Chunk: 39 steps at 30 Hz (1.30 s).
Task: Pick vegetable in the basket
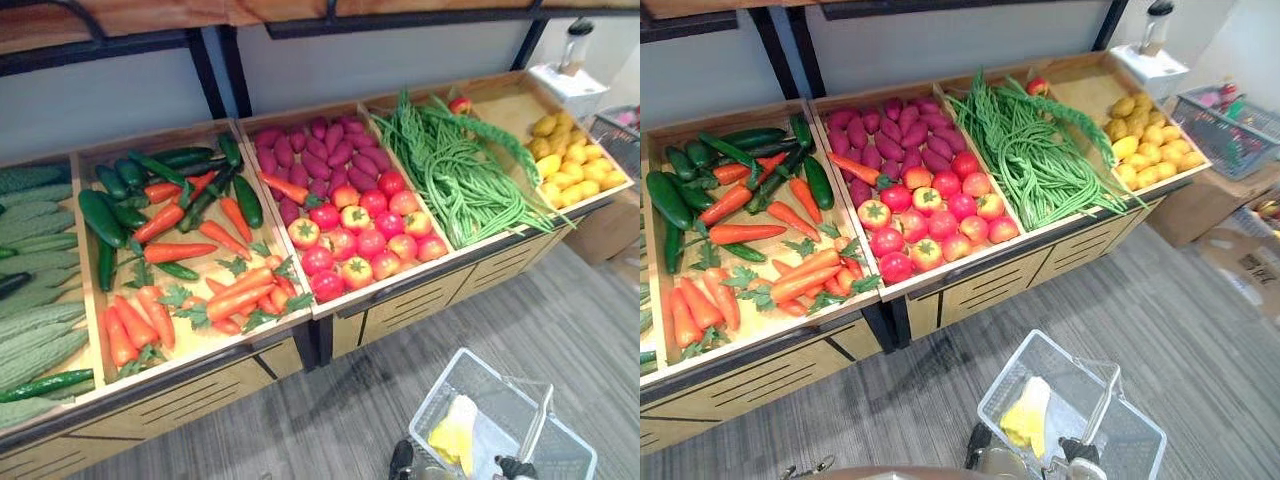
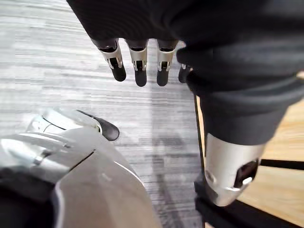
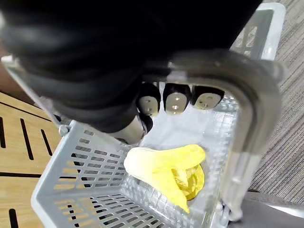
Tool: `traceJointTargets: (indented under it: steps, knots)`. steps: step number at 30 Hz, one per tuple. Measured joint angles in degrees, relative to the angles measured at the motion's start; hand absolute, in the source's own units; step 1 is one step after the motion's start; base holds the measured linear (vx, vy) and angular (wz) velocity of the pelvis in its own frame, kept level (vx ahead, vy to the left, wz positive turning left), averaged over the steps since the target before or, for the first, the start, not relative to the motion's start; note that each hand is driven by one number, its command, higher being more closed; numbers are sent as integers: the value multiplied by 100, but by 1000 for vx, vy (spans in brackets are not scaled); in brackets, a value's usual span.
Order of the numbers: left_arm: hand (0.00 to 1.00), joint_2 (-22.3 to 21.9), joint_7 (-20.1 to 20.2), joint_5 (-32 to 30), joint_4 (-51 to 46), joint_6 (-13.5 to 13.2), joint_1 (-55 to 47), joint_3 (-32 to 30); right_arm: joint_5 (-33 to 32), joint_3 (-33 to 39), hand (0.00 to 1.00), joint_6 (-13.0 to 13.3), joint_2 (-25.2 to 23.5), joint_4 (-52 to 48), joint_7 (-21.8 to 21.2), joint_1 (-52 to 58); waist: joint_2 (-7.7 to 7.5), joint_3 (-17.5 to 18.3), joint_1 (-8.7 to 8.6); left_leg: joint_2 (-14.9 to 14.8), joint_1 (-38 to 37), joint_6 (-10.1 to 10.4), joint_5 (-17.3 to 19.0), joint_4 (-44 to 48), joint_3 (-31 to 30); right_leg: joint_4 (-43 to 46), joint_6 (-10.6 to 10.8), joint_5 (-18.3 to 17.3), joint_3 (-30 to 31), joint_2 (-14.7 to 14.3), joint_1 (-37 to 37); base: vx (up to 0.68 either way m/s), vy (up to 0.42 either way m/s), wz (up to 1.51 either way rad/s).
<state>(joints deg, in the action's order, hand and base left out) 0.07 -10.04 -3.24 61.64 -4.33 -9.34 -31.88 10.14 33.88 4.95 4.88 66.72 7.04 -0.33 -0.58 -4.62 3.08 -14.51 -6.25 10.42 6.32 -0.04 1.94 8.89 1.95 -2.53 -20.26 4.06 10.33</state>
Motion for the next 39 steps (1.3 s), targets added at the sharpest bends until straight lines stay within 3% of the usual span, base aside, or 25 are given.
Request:
traceJointTargets:
  steps: [1, 4, 6, 8, 10, 14, 20, 23, 25, 28, 30, 33, 39]
  knots:
    - [0, -2, -21, 90, -14, -1, 45, -85, 2, 81, 100, -11, 19, 71, 3, -45, 1, 3, -58, -48, 141, -10, -223, 32, 79, -100, -67, -73, -244, -12, -101, 236, -285, 75]
    - [0, -10, -97, 146, -14, 6, 112, -220, -18, 297, 100, -81, 39, 187, 22, -97, -36, -18, -169, -88, 351, -77, -442, 164, 695, -262, -138, -118, -691, 45, -329, 150, -146, 89]
    - [0, -12, -149, 321, -14, 60, 216, -236, -55, 619, 100, -110, 51, 242, 70, -11, -66, -43, -234, -109, 546, -118, -578, 358, 2008, -290, -158, -132, -1169, 194, -586, 93, -26, 124]
    - [0, -37, -261, 321, -18, 77, 226, -290, -160, 704, 100, -126, 71, 249, 147, 26, -41, -26, -275, -16, 516, -198, -684, 175, 2624, -286, -157, -132, -1295, 266, -708, 77, 96, 96]
    - [0, -64, -353, 325, -57, 82, 230, -549, -167, 736, 100, -130, 67, 246, 154, -41, 56, 32, -261, 93, 507, -216, -715, -130, 2572, -317, -145, -124, -1373, 291, -660, 51, 127, 52]
    - [0, -45, -587, 750, -64, 107, 224, -1029, -160, 738, 100, -151, -65, 249, 160, -123, -81, 21, -190, 292, 497, -213, -712, -241, 2626, -554, 90, 39, -1242, 426, -659, -14, 98, -5]
    - [0, -53, -1072, 990, -301, 35, 475, -1466, -142, 738, 100, -124, -113, 168, 212, -84, -61, 36, -197, 480, 472, -224, -703, -448, 2568, -705, 235, 137, -1229, 528, -665, -55, 43, 1]
    - [0, -113, -1568, 1229, -1293, -64, 580, -1579, -142, 705, 100, -95, -157, 159, 248, -55, -76, 43, -173, 512, 461, -261, -678, -511, 2550, -718, 256, 176, -1235, 535, -664, -71, 9, 4]
    - [0, -165, -1895, 1192, -2498, -162, 566, -1411, -122, 542, 100, -85, -160, 126, 260, -6, -93, 55, -140, 536, 497, -271, -672, -512, 2535, -777, 278, 221, -1232, 534, -660, -77, -6, 2]
    - [0, -191, -2358, 702, -4181, -356, 557, -1183, -115, 312, 100, -30, -148, 100, 291, 59, -93, 55, -128, 540, 531, -337, -631, -474, 2529, -792, 299, 250, -1208, 514, -645, -85, -25, 1]
    - [0, -183, -2518, 291, -4785, -473, 577, -1101, -115, 244, 100, 32, -147, 95, 342, 100, -91, 55, -129, 542, 529, -342, -625, -438, 2549, -792, 295, 269, -1177, 499, -644, -65, -34, -6]
    - [0, -190, -2805, -458, -5272, -423, 613, -944, -116, 156, 100, 89, -133, 47, 395, 226, -86, 57, -130, 532, 523, -378, -547, -308, 2593, -792, 289, 290, -1062, 489, -640, -53, -30, -14]
    - [0, 161, -2780, -1495, -5633, -374, 640, -391, -114, 49, 100, 146, -57, 29, 390, 266, -54, 53, -140, 520, 602, -407, -409, -143, 2805, -891, 242, 479, -723, 452, -455, -70, -12, -27]
